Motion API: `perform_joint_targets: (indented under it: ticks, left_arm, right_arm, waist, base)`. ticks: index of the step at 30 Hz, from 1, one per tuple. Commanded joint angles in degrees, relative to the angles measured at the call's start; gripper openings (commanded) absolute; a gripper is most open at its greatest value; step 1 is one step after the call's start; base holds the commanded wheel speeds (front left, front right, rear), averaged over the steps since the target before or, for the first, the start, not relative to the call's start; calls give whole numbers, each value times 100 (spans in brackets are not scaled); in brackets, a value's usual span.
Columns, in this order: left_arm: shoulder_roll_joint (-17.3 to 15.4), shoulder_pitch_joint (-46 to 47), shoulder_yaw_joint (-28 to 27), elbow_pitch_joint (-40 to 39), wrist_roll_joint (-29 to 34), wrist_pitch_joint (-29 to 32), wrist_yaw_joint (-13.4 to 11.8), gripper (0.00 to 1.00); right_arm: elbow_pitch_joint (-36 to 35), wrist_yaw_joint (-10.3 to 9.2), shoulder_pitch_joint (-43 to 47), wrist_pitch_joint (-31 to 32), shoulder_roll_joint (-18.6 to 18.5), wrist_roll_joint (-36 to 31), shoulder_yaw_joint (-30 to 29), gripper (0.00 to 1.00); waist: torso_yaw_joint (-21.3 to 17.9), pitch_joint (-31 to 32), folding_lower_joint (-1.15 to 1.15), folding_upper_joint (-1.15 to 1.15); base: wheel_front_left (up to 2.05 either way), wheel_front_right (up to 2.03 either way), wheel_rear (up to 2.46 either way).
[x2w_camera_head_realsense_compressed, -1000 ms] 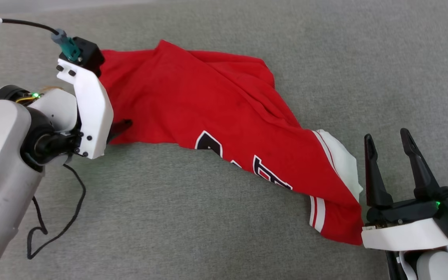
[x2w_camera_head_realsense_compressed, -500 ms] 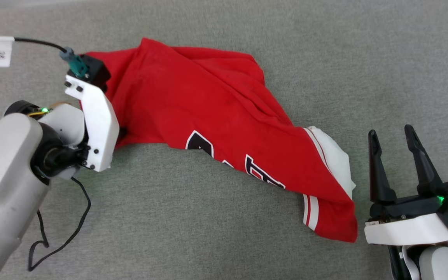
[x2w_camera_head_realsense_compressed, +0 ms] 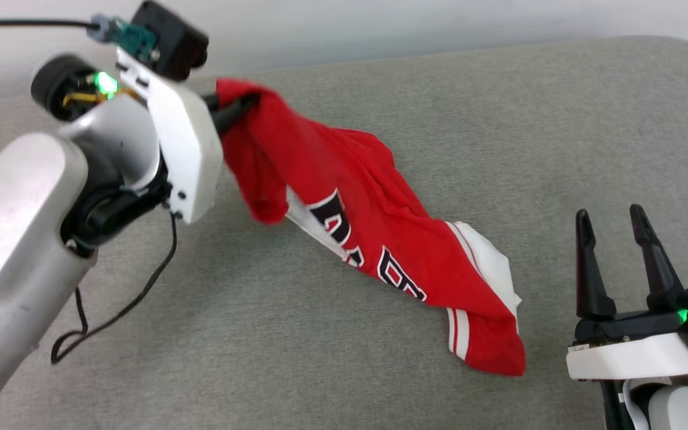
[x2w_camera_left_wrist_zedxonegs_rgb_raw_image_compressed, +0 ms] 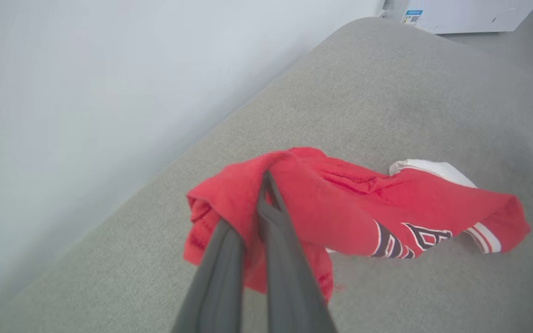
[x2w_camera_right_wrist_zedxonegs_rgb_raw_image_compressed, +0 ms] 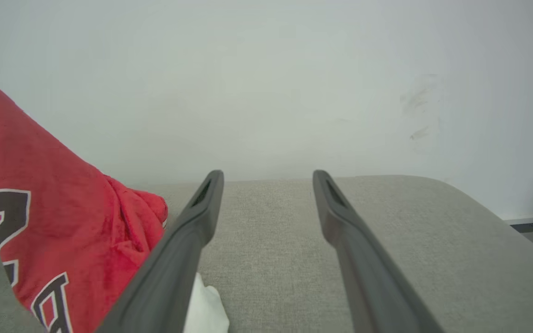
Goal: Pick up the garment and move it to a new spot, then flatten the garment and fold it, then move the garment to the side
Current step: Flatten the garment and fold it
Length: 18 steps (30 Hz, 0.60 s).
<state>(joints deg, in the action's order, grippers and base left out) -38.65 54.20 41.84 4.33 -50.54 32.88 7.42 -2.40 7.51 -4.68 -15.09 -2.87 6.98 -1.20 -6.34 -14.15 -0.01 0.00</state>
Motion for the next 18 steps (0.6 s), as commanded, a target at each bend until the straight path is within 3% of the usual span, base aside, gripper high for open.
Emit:
perform_joint_targets:
  ticks: [1,8,18]
  left_arm:
    - [96,160,-17,-89,73,-83,7,0]
    - [469,1068,13,-98,590,-184,-63,0]
    - [1123,2108,288,1345,1101,-559,-23,0]
  right_arm:
    - [4,-3,45,-11,0,1,43,100]
    - [6,-4,-62,-12,1,268,249,100]
    - [39,-3,-213,-11,1,685,583,100]
  waist:
    - [-137,4,1,0]
    - [-732,-310,1,0]
    - [-1618,-885,1,0]
  base:
    - [0,0,0]
    - [0,0,0]
    - [0,0,0]
